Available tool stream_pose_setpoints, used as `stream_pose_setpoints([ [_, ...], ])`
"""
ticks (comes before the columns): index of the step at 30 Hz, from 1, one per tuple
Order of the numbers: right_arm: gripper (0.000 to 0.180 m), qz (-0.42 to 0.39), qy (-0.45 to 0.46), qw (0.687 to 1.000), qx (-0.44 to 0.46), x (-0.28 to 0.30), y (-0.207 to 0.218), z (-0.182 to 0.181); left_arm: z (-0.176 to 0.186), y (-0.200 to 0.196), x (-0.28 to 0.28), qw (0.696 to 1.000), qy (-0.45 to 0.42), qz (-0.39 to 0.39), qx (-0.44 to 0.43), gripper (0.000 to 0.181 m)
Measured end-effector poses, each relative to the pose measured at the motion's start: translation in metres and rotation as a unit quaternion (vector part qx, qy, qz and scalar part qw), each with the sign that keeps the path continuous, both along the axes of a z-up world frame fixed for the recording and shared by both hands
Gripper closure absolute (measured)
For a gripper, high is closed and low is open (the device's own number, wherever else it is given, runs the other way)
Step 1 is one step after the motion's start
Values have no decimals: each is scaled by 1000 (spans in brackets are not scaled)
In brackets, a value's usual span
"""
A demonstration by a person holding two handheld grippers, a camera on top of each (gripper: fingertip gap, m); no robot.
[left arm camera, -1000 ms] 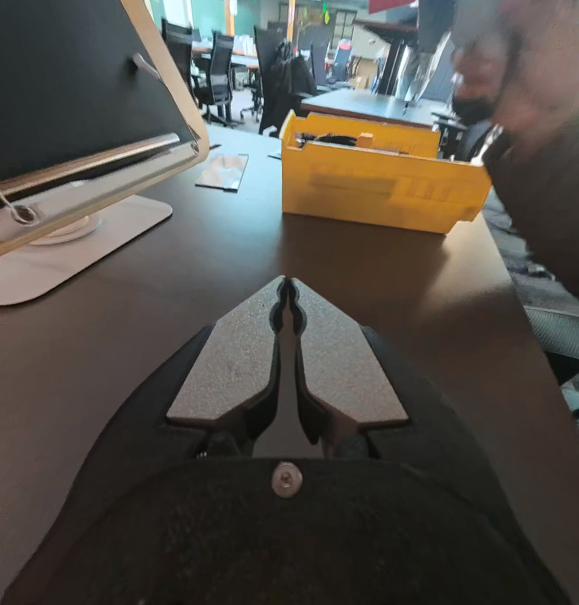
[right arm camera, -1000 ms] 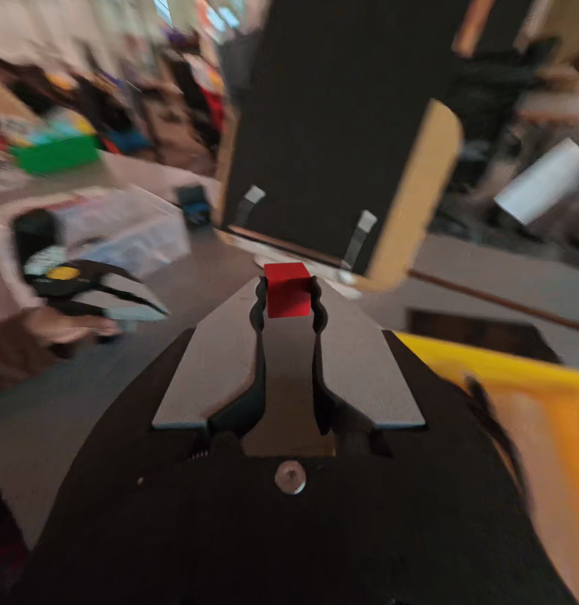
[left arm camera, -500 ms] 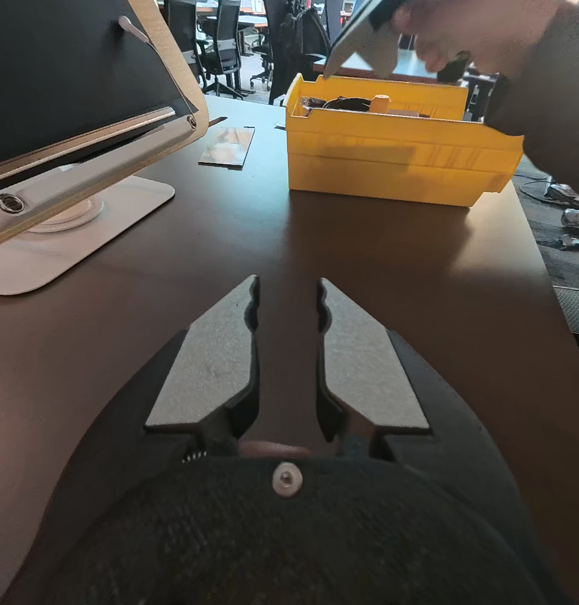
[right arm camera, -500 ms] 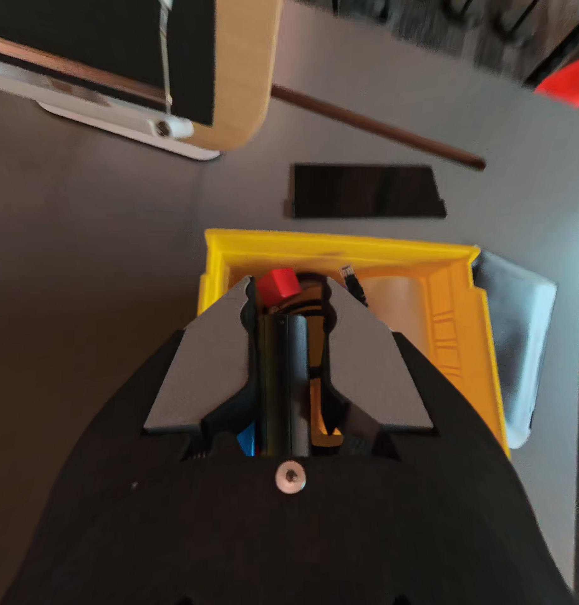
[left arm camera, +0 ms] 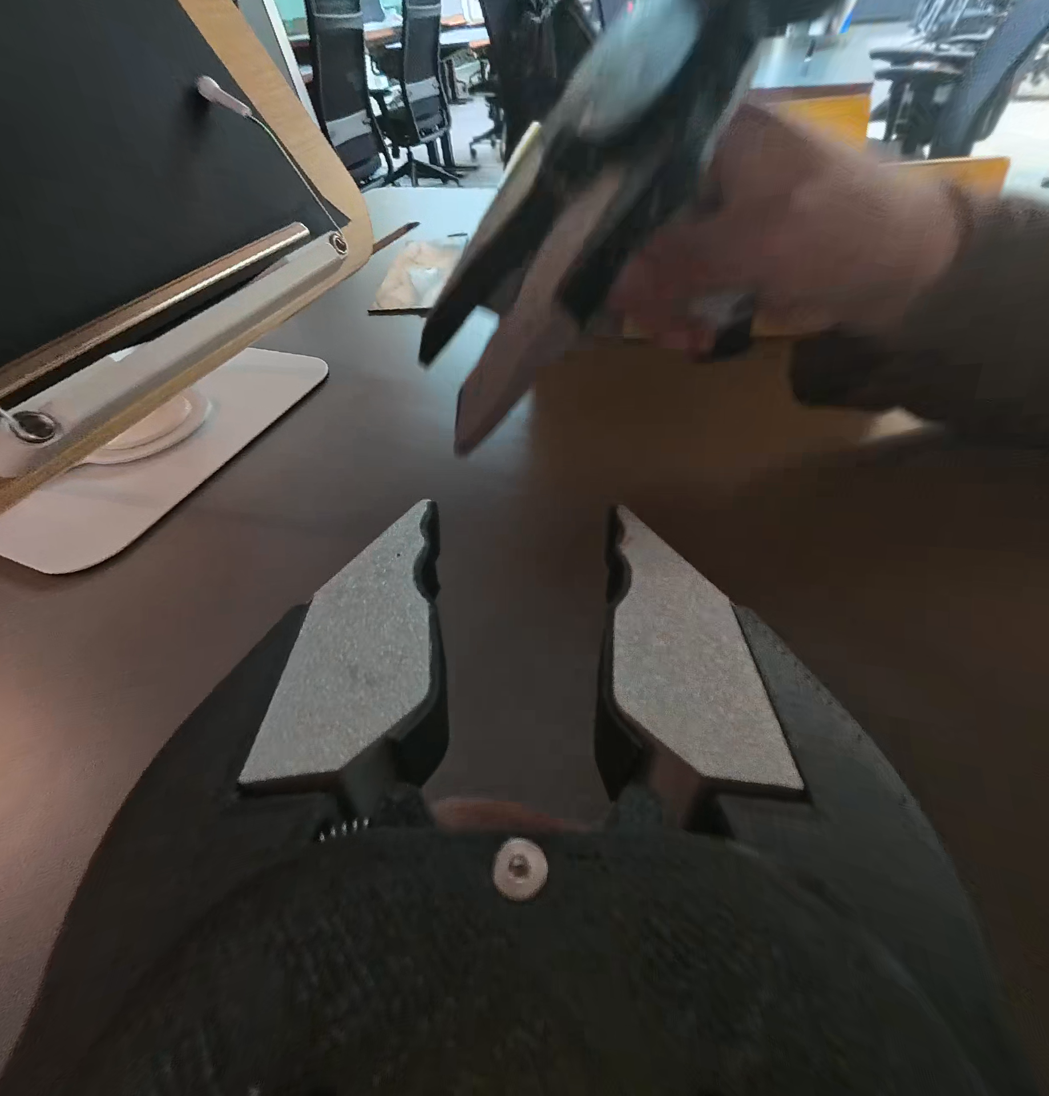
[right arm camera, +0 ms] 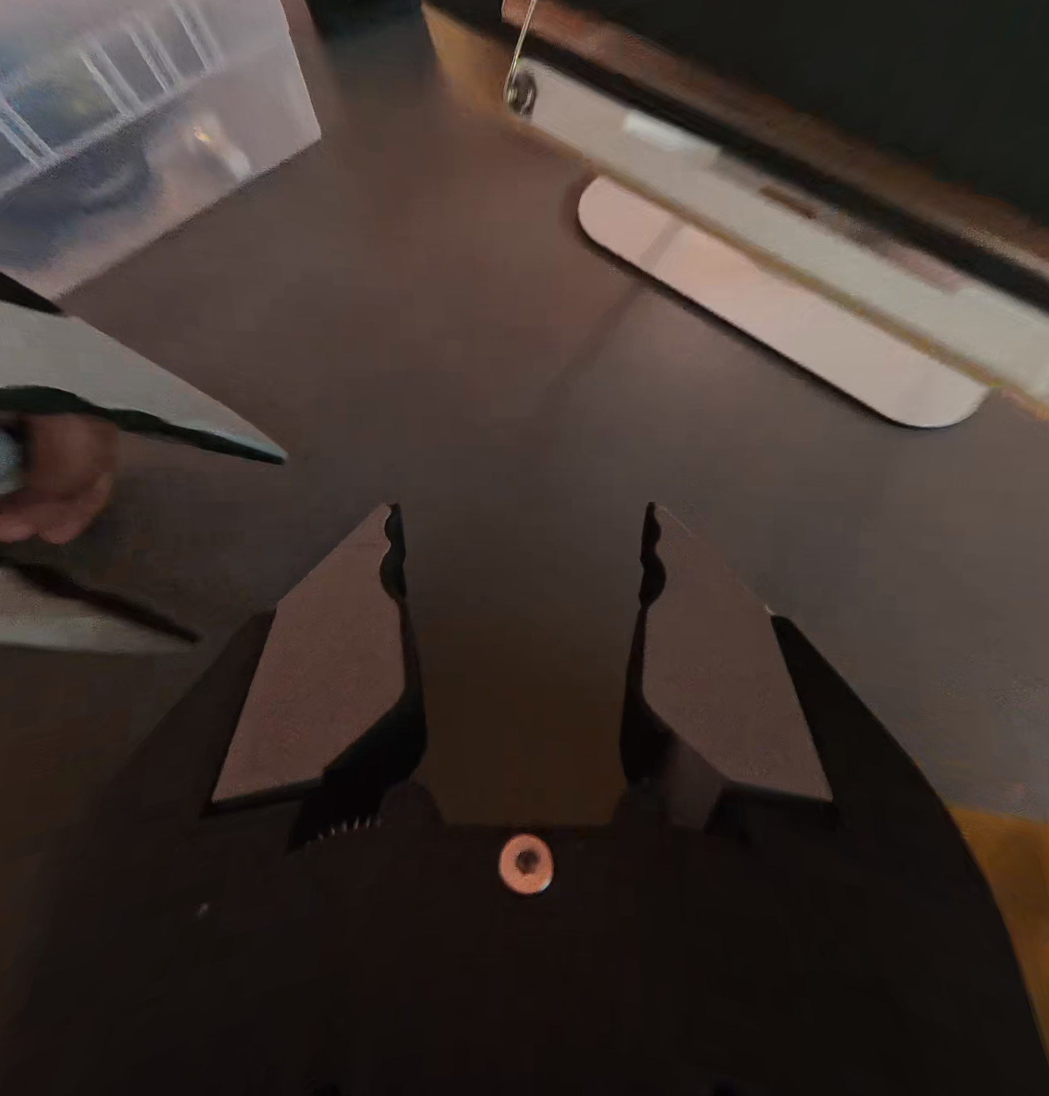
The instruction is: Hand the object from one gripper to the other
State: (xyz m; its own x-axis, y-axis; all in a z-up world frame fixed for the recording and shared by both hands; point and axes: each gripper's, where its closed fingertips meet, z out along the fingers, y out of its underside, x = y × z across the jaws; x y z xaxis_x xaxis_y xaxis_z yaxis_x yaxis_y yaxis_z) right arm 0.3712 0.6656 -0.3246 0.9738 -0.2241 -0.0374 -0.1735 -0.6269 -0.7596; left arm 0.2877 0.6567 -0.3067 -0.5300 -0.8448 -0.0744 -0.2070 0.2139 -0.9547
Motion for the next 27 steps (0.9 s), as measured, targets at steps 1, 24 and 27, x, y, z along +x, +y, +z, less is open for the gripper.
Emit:
stream_pose_setpoints([
  [1,105,2,-13,1000,9,1,8,-13,1,1,0,1000,-1,1,-4,129],
  [24,110,-17,1,999,40,14,5,-34,119,59,-62,995,-56,80,-17,146],
  [27,110,-14,-2,999,33,13,5,-36,128,155,-67,981,-7,187,54,139],
])
